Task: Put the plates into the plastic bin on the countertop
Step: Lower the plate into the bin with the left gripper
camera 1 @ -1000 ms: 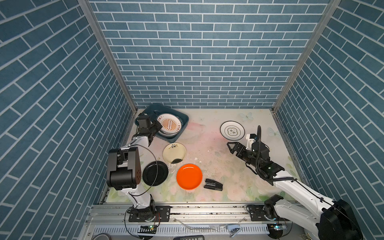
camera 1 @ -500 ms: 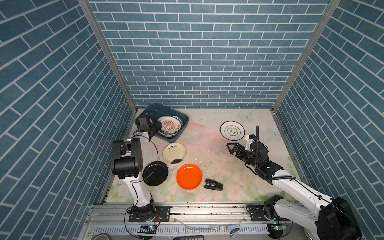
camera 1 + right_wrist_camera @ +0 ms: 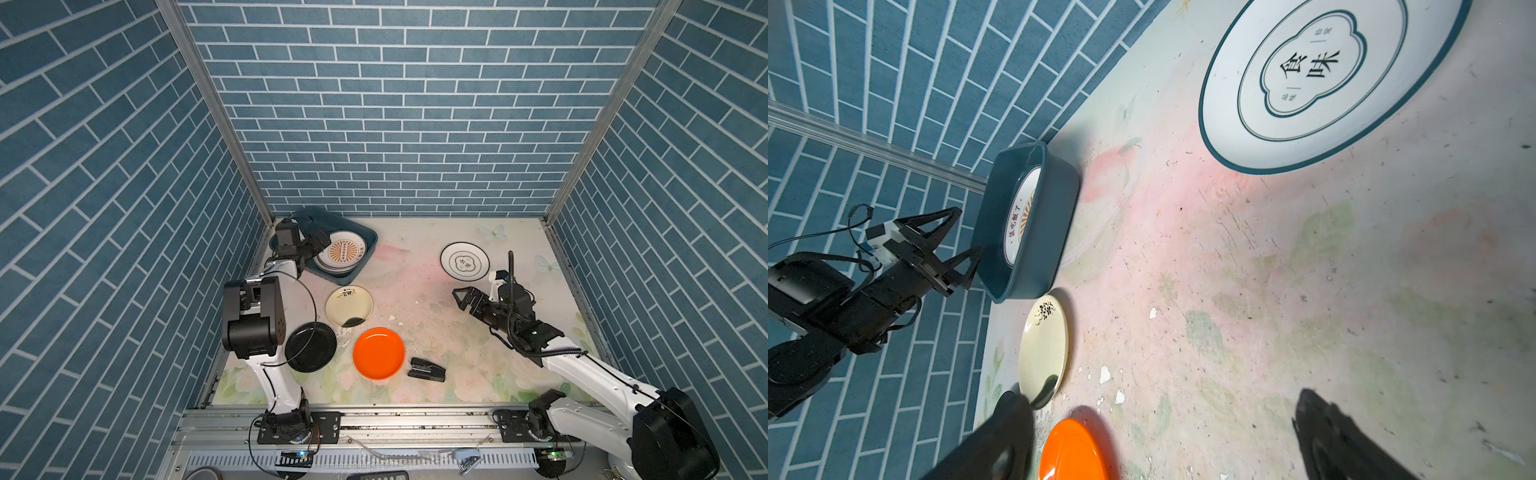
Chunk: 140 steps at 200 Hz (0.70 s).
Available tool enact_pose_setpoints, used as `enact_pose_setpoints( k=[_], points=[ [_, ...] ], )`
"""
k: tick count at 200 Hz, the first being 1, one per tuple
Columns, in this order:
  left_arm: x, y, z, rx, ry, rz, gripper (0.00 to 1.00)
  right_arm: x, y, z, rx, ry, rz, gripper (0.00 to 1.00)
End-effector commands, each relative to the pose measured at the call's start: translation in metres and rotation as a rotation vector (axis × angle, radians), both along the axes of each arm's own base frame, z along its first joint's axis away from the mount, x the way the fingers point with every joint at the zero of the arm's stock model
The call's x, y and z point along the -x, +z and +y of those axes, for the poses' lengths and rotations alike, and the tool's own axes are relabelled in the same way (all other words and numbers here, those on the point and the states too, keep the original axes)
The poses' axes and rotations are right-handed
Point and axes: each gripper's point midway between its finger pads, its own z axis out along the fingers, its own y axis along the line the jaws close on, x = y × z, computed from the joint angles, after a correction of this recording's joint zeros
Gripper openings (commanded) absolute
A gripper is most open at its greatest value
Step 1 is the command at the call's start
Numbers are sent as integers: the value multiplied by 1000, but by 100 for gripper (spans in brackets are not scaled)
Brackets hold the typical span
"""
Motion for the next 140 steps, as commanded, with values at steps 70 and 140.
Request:
enact_pose_setpoints(
  k=[70,140],
  points=[
    [41,54,-23,-64,-36,-74,99,-9,-1,-28,21,-58,13,99],
    [108,69,-81,-113,-131,-92,99,-9,-16,-41,-45,-77,76,97]
  ],
)
